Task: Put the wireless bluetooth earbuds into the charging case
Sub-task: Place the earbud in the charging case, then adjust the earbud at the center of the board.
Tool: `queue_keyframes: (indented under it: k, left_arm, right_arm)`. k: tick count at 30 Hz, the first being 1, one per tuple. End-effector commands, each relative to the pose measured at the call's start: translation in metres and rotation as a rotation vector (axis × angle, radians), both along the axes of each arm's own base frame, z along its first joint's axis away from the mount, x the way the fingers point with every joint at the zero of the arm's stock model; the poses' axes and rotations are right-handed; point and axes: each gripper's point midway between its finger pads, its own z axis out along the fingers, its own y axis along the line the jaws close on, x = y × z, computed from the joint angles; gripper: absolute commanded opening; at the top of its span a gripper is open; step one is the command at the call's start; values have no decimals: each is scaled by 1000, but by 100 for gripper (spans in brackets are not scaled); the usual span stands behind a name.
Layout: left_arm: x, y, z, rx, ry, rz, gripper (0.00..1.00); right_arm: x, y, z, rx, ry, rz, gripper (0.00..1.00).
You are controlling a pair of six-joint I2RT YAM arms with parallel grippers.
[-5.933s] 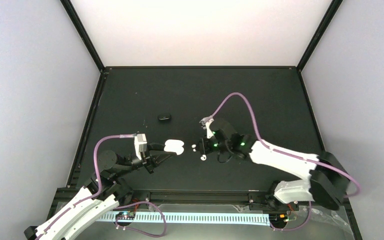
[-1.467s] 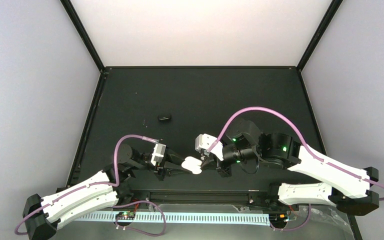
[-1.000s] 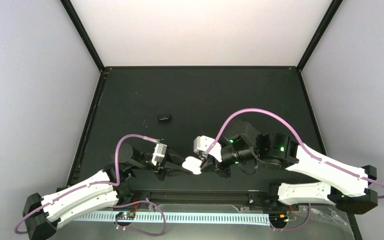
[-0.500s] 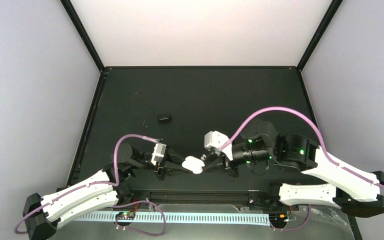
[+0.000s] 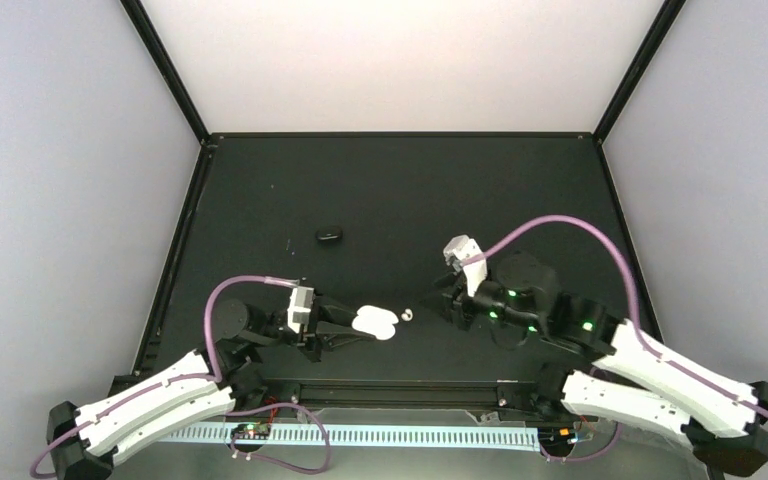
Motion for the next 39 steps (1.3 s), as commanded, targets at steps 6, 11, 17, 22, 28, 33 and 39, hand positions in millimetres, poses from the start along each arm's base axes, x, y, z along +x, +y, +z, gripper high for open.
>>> queue_keyframes:
  k: [6,11,17,22,28,33,39]
  left_arm:
    - [12,17,1,-45,39,128,2]
    - [18,20,-5,-41,55,169,2]
    - [20,26,-5,-58,48,200,2]
    - [19,27,-8,-46,48,202,2]
    - [19,27,-9,-45,43,205,1]
    - [18,27,-8,-41,37,202,1]
    - [18,26,-8,-40,36,200,2]
  right_arm:
    - [56,13,-136,-44,390,-285,43]
    - [80,4,-198,-106,518,-423,39]
    - [90,15,-241,-143,628,-431,39]
    - [89,21,-263,-147,702,-416,40]
    - [86,27,-273,-134,756,-397,44]
    - [86,33,-274,-137,764,-376,44]
    - [85,40,-273,-151,765,-332,43]
